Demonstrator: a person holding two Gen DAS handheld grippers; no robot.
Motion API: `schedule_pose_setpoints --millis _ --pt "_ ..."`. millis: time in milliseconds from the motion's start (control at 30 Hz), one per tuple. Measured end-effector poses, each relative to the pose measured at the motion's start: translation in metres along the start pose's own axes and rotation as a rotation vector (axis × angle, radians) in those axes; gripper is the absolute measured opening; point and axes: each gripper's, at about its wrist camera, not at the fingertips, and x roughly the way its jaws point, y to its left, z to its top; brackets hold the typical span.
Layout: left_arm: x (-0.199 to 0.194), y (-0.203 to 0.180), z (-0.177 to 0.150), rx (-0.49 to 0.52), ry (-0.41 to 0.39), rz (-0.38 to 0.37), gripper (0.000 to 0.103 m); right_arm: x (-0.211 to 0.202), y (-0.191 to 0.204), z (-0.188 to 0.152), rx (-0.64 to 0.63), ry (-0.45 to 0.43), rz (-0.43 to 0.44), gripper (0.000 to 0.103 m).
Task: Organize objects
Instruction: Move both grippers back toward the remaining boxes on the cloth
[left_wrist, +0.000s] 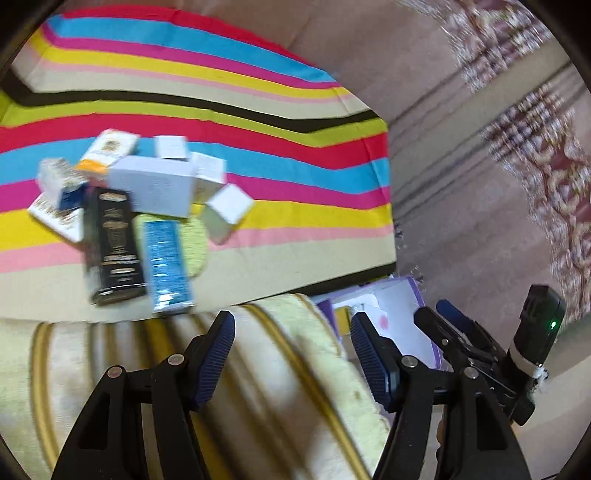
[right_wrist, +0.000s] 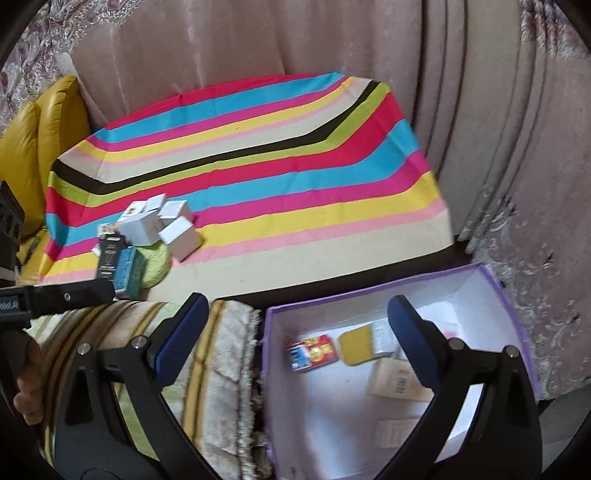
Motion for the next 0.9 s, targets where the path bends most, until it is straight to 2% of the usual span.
schedule_pose_setpoints --millis 300,667,900 --pt "-0.020 0.049 0.005 -0.120 -0.032 0.040 0.066 0.017 0.029 -0.002 -0.021 0.043 0.061 0.099" --pt "-0.016 0.081 0.023 -0.188 0.028 0.049 0.066 0.047 0.077 0.013 -0.098 0.085 0.125 0.099" --pt "-0.009 0.115 0.041 -0.281 0.071 0.045 0.066 0.070 0.102 0.027 -0.154 0.104 0.153 0.099"
